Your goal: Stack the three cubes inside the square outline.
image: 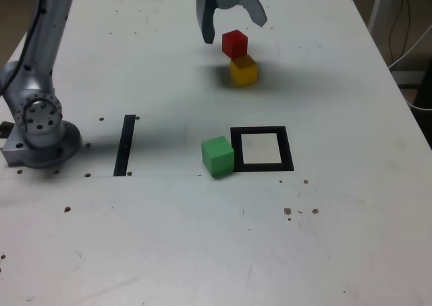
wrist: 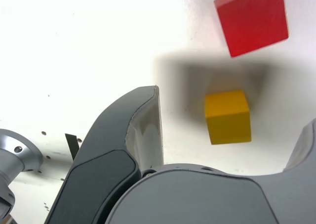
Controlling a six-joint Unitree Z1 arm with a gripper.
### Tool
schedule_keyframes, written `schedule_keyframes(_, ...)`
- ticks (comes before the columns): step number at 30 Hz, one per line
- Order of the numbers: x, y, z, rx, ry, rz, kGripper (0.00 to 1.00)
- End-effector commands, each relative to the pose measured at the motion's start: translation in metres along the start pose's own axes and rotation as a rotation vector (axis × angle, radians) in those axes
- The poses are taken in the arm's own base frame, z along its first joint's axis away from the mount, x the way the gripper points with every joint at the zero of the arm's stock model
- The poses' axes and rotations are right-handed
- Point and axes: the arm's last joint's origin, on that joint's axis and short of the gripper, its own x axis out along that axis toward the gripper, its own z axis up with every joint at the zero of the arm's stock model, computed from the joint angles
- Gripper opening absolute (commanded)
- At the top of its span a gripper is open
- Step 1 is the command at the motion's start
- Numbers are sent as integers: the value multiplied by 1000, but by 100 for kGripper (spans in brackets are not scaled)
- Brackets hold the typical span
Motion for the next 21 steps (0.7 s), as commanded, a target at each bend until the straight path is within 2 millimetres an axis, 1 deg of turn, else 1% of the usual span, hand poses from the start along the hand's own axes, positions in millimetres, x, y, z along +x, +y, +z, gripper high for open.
schedule_keyframes(1,1,5,1,-5,1,-6,99)
schedule_keyframes(11,5,25,6,-36,-5,-26,99)
schedule_keyframes(21,4,40,15,-65,-16,-39,99)
